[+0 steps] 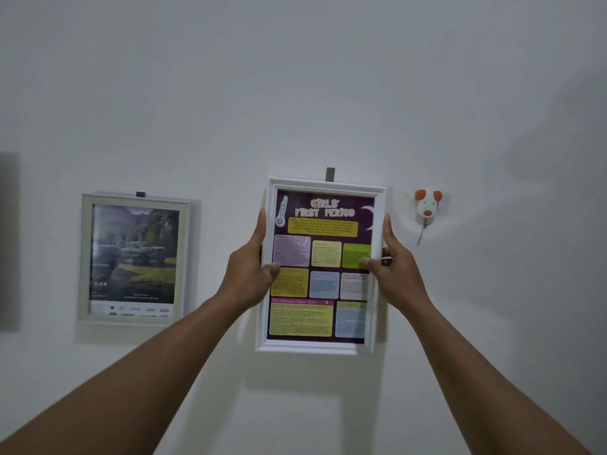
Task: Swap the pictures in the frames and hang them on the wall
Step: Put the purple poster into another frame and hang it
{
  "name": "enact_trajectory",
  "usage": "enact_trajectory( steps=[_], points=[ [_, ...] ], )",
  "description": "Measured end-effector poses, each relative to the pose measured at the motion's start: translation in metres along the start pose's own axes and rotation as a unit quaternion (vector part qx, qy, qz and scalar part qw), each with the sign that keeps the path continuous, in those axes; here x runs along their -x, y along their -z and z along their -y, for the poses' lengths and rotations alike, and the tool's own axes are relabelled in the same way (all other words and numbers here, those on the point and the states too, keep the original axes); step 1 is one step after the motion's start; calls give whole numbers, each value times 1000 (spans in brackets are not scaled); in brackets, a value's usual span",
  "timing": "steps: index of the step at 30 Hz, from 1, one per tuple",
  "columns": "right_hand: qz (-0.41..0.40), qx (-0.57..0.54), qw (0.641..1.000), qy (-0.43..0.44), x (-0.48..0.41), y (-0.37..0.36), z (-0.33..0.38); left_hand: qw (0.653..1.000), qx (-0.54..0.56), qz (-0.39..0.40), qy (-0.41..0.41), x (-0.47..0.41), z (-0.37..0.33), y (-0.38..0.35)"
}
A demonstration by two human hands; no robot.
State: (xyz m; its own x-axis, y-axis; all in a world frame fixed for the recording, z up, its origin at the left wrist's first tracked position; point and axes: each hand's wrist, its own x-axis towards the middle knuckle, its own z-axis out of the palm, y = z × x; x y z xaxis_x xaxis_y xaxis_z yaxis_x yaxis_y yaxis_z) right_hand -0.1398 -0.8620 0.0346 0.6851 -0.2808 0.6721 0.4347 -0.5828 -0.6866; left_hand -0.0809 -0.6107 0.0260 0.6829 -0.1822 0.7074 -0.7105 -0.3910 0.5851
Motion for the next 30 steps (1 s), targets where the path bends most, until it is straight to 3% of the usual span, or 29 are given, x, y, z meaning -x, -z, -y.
enact_trajectory(
  steps=[12,20,24,27,30],
  points=[
    [-46,11,998,31,2,-7,-16,989,-112,-91,-11,-6,6,-16],
    [-102,61,992,46,-2,-10,-26,987,-131,-97,-4,-4,4,-23],
    [-115,57,990,51,-2,-10,-24,975,-192,-108,-6,-5,5,-23],
    [-133,150,978,61,2,-10,-24,947,-285,-144,-23,-4,4,-20],
    [-120,202,970,59,7,-10,-25,946,-286,-150,-22,-5,6,-20]
  ],
)
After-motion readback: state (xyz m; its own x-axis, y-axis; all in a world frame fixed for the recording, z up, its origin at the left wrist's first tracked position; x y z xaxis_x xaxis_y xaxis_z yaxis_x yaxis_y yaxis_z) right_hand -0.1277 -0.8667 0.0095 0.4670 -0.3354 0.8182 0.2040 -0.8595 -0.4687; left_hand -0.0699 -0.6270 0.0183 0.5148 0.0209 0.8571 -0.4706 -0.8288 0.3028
